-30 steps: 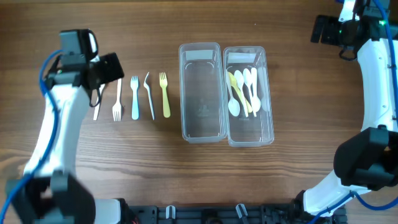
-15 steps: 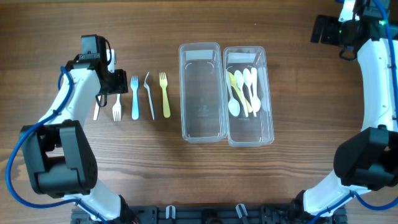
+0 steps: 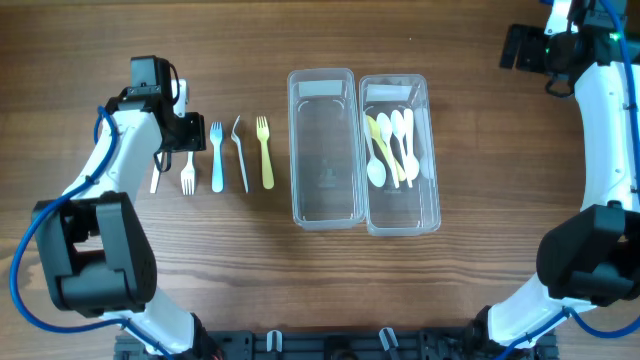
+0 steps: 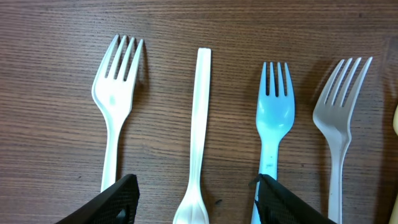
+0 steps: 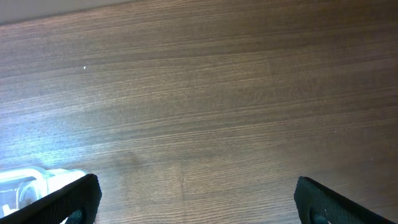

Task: Pack container
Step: 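Lower left gripper and grasp the white knife handle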

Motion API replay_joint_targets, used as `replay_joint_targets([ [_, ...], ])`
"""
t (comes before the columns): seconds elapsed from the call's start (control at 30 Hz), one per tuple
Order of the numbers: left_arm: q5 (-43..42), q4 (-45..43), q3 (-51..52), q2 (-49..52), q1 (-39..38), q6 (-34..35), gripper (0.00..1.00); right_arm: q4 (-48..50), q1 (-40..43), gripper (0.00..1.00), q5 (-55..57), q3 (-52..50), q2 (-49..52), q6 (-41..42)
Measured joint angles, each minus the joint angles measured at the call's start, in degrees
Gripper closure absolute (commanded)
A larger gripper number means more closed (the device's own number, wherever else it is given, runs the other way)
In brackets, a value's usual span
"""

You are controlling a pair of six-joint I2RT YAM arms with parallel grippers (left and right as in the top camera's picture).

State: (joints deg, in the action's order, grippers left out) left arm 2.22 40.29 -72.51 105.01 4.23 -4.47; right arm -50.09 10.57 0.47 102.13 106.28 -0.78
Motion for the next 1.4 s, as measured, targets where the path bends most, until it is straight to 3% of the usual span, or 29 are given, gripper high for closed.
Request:
replay_joint_targets([
  [0.2,0.0,0.0,0.0,3.6,0.0,0.0,0.40,0.0,0.0,0.00,0.0,0.0,0.0,0.0],
  [0.47,0.0,0.0,0.0,6.1,0.0,0.5,0.54,0.0,0.0,0.00,0.0,0.0,0.0,0.0],
  [1.4,0.0,-2.3,0.0,8.2,0.0,0.7,0.48,0.0,0.0,0.00,0.0,0.0,0.0,0.0],
])
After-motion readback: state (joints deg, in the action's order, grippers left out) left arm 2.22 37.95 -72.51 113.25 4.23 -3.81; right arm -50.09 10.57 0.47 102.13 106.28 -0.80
